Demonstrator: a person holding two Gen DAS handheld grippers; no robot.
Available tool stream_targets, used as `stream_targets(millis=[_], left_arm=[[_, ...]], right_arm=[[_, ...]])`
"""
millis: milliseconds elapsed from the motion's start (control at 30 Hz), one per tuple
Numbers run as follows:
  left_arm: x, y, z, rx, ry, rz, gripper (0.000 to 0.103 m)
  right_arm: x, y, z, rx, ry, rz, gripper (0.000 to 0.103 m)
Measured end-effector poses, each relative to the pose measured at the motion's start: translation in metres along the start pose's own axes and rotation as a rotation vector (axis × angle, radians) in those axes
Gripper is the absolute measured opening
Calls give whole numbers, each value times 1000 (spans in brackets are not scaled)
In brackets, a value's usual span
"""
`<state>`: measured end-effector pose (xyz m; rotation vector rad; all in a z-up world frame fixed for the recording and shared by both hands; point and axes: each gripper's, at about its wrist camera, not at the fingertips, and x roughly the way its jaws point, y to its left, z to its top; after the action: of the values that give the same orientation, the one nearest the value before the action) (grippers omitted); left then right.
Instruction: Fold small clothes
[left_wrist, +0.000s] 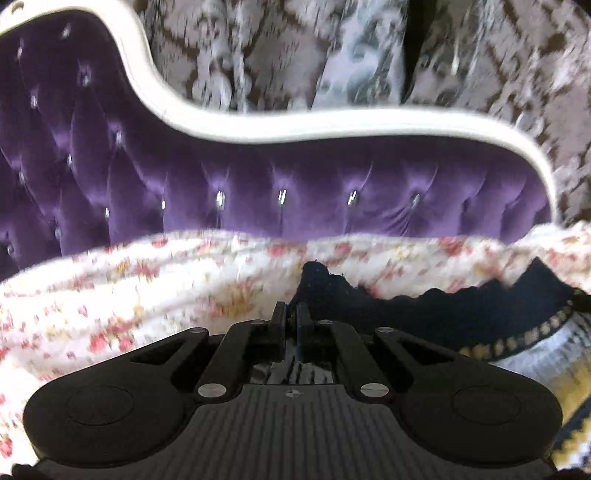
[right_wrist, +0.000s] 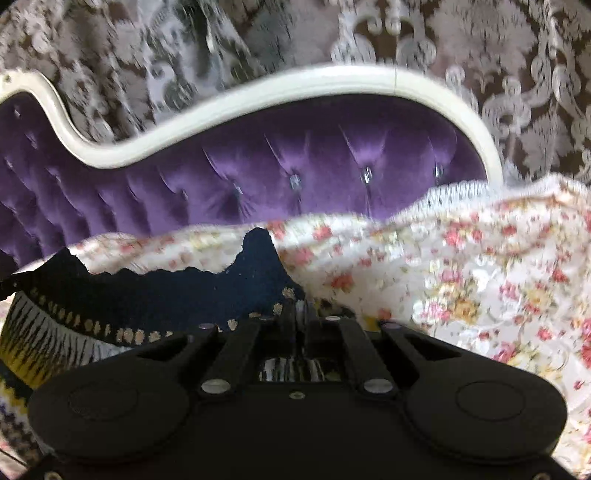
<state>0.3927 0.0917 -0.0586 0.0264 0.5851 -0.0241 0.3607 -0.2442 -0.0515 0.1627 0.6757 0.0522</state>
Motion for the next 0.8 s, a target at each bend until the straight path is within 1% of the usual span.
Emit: stream_targets(millis=[67, 100, 167, 233, 267, 300, 333, 367, 433, 500, 533, 633, 800], left_arm=[[12, 0, -9, 16, 37, 21, 8], [15, 1, -15, 29, 45, 39, 8], [23, 3, -22, 45, 70, 52, 11], [28, 7, -29, 33, 84, 82, 35], [29, 10, -32, 22, 71, 99, 40], [30, 13, -34, 5, 67, 116, 52], [31, 17, -34, -20, 72, 126, 63], [33, 22, -33, -52, 81, 135, 68], [38, 35, -34, -128, 103, 123, 80], [39, 42, -34, -170, 110, 107, 82], [38, 41, -34, -166, 108, 111, 82], [38, 33, -34, -130, 107, 149, 86], [41, 36, -35, -143, 111, 153, 90]], right_arm=[[11, 0, -7, -15, 21, -33, 11], [14, -1, -11, -23, 25, -48, 12], [20, 0, -18, -45, 25, -90, 15], [20, -1, -28, -61, -3, -124, 30], [20, -2, -32, -61, -20, -133, 34], [19, -3, -35, -58, -35, -139, 40], [19, -3, -37, -54, -46, -143, 42], [18, -3, -38, -53, -53, -146, 42], [19, -1, -39, -62, -60, -165, 48], [20, 0, -39, -67, -64, -178, 50], [19, 1, -40, -66, -69, -185, 52], [19, 0, -41, -60, -79, -193, 53], [19, -2, -43, -49, -88, -194, 55]])
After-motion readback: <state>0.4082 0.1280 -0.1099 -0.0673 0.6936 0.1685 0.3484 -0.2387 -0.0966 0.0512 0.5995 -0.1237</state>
